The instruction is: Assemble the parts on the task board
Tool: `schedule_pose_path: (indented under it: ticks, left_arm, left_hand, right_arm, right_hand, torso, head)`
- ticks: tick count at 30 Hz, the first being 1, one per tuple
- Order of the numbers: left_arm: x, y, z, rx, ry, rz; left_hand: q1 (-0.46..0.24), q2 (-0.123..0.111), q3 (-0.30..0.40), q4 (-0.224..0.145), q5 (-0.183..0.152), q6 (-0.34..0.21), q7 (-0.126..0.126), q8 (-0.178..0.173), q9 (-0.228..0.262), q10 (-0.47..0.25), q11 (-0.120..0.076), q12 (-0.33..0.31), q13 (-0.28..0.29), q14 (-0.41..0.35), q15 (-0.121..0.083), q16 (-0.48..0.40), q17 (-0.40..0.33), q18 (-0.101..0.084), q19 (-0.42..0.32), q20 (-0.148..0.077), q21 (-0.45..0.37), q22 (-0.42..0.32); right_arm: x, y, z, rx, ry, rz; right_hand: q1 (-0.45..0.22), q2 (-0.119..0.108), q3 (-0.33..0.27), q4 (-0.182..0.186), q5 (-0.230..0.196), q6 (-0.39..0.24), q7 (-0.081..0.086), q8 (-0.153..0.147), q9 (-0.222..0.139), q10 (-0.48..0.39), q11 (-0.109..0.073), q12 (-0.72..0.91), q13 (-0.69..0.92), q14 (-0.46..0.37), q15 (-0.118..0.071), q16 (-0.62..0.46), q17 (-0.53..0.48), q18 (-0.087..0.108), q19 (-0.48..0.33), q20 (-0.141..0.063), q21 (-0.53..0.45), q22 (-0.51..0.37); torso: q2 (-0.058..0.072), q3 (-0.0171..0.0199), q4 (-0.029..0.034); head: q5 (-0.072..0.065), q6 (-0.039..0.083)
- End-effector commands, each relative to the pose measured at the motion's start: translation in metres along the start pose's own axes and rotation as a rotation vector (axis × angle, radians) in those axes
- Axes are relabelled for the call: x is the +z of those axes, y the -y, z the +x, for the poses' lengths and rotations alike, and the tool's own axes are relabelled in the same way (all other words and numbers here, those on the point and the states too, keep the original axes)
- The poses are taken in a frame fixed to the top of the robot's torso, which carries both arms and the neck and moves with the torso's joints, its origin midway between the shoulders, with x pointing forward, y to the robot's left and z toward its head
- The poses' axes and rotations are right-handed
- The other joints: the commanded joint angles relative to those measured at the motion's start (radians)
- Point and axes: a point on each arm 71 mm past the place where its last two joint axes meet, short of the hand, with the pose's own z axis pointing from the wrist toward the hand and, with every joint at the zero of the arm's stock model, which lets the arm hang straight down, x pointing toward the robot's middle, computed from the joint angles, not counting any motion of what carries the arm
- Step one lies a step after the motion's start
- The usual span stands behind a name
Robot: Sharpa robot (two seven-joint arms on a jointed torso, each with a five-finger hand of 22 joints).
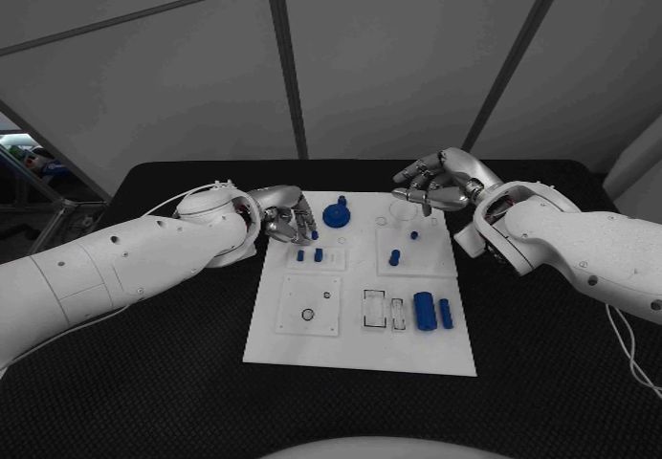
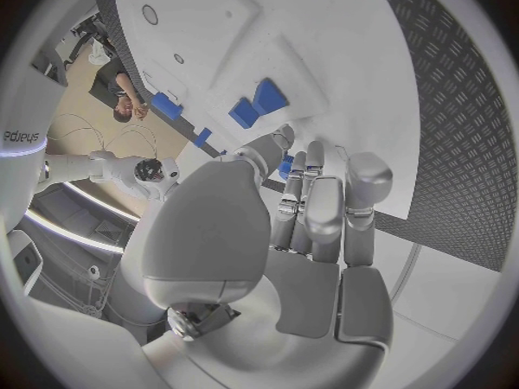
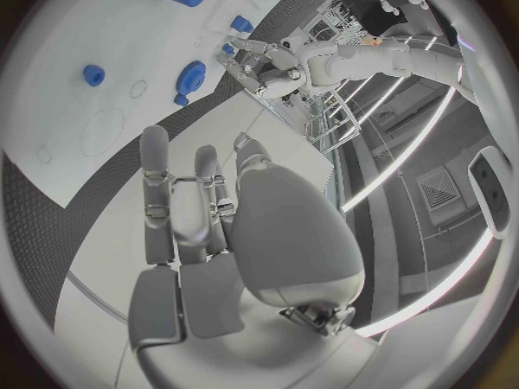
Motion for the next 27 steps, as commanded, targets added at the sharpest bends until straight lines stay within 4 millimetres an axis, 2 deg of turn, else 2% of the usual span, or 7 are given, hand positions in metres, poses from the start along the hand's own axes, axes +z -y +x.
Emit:
schedule_pose_path:
  ticks: [1, 6, 7, 11, 14, 20, 27]
  left_arm:
    - [-0.003, -0.002, -0.004, -0.015, 0.034, 0.006]
    - [-0.012, -0.010, -0.012, -0.061, 0.094, 0.020]
    - [-0.014, -0.012, -0.014, -0.078, 0.106, 0.023]
    - [-0.026, -0.020, -0.024, -0.225, 0.161, 0.069]
    - [-0.035, -0.025, -0.030, -0.347, 0.195, 0.094]
    - [-0.054, -0.034, -0.044, -0.707, 0.324, 0.167]
    - [-0.067, -0.036, -0.050, -0.974, 0.423, 0.209]
  left_hand:
    - [0.002, 0.004, -0.001, -0.003, -0.003, 0.000, -0.001, -0.005, 0.002, 0.008, 0.000, -0.003, 0.002, -0.004, 0.003, 0.003, 0.006, -0.071, -0.005, 0.002, -0.002, 0.004]
    - [0.011, 0.011, 0.006, -0.007, -0.003, 0.018, -0.001, -0.003, 0.005, 0.011, 0.001, -0.009, 0.002, -0.005, 0.003, 0.003, 0.001, -0.066, -0.017, 0.002, -0.023, -0.013]
    - [0.014, 0.014, 0.012, -0.009, -0.003, 0.044, 0.002, 0.006, 0.008, 0.006, 0.004, -0.016, 0.001, -0.029, 0.006, -0.031, -0.068, -0.059, -0.035, 0.004, -0.053, -0.037]
    - [0.031, 0.048, 0.042, -0.014, -0.002, 0.101, -0.010, 0.028, 0.015, 0.029, -0.005, -0.005, 0.009, -0.062, -0.002, -0.082, -0.152, -0.054, -0.044, 0.001, -0.075, -0.052]
    - [0.027, 0.050, 0.045, -0.015, -0.003, 0.104, -0.010, 0.027, 0.012, 0.033, -0.009, 0.004, 0.014, -0.078, -0.005, -0.110, -0.191, -0.051, -0.048, -0.003, -0.089, -0.063]
    - [0.001, 0.049, 0.037, -0.006, -0.005, 0.080, 0.006, 0.005, 0.004, -0.021, 0.010, -0.003, 0.012, -0.207, 0.011, -0.312, -0.479, -0.016, -0.173, 0.007, -0.299, -0.226]
    - [-0.007, 0.054, 0.030, -0.002, -0.005, 0.077, 0.010, 0.001, 0.005, -0.035, 0.016, 0.002, 0.011, -0.219, 0.016, -0.338, -0.494, -0.015, -0.183, 0.013, -0.325, -0.240]
  right_arm:
    - [-0.001, 0.002, -0.003, -0.060, -0.005, 0.000]
    - [-0.005, 0.007, -0.007, -0.140, -0.035, -0.003]
    - [-0.006, 0.007, -0.008, -0.164, -0.042, -0.006]
    - [-0.012, 0.011, -0.011, -0.307, -0.076, -0.016]
    - [-0.016, 0.014, -0.014, -0.391, -0.088, -0.016]
    - [-0.023, 0.018, -0.016, -0.524, -0.097, 0.001]
    - [-0.027, 0.022, -0.005, -0.596, -0.080, 0.024]
  right_hand:
    - [0.043, -0.007, 0.025, -0.007, -0.001, 0.022, 0.001, 0.003, -0.002, 0.015, 0.004, -0.138, -0.124, 0.014, 0.003, -0.007, 0.000, 0.008, 0.047, -0.003, 0.024, 0.044]
    - [0.109, -0.007, 0.089, -0.032, -0.069, 0.066, -0.001, -0.005, -0.003, 0.032, 0.009, -0.269, -0.236, 0.045, 0.004, 0.069, 0.088, -0.013, 0.118, -0.005, 0.112, 0.171]
    - [0.118, -0.012, 0.105, -0.035, -0.074, 0.081, -0.002, -0.007, -0.003, 0.044, 0.009, -0.302, -0.263, 0.047, 0.004, 0.076, 0.096, -0.015, 0.125, -0.004, 0.125, 0.188]
    - [0.125, -0.031, 0.154, -0.042, -0.079, 0.129, -0.010, -0.017, -0.003, 0.101, 0.002, -0.390, -0.337, 0.048, 0.002, 0.093, 0.111, -0.019, 0.133, -0.006, 0.153, 0.223]
    - [0.126, -0.038, 0.178, -0.048, -0.080, 0.147, -0.015, -0.024, -0.003, 0.127, -0.001, -0.421, -0.362, 0.051, 0.000, 0.106, 0.123, -0.024, 0.146, -0.008, 0.176, 0.254]
    - [0.105, -0.063, 0.217, -0.051, -0.089, 0.162, -0.020, -0.052, -0.005, 0.157, -0.002, -0.488, -0.409, 0.049, -0.004, 0.113, 0.124, -0.025, 0.143, -0.009, 0.190, 0.270]
    - [0.067, -0.089, 0.224, -0.036, -0.116, 0.144, -0.015, -0.083, -0.006, 0.118, 0.014, -0.540, -0.450, 0.044, 0.010, 0.104, 0.106, -0.024, 0.128, -0.001, 0.181, 0.253]
  torso:
    - [-0.001, -0.0008, 0.0005]
    - [-0.001, -0.0002, 0.0000]
    - [-0.001, -0.0002, 0.0000]
    - [-0.001, -0.0009, 0.0004]
    - [-0.001, -0.0028, 0.0022]
    - [0.000, 0.0018, -0.0018]
    - [0.000, -0.0004, -0.0006]
  head:
    - [0.000, 0.002]
    - [-0.006, 0.004]
    - [-0.006, 0.004]
    - [-0.028, 0.010]
    - [-0.045, 0.014]
    - [-0.059, 0.021]
    - [-0.066, 0.029]
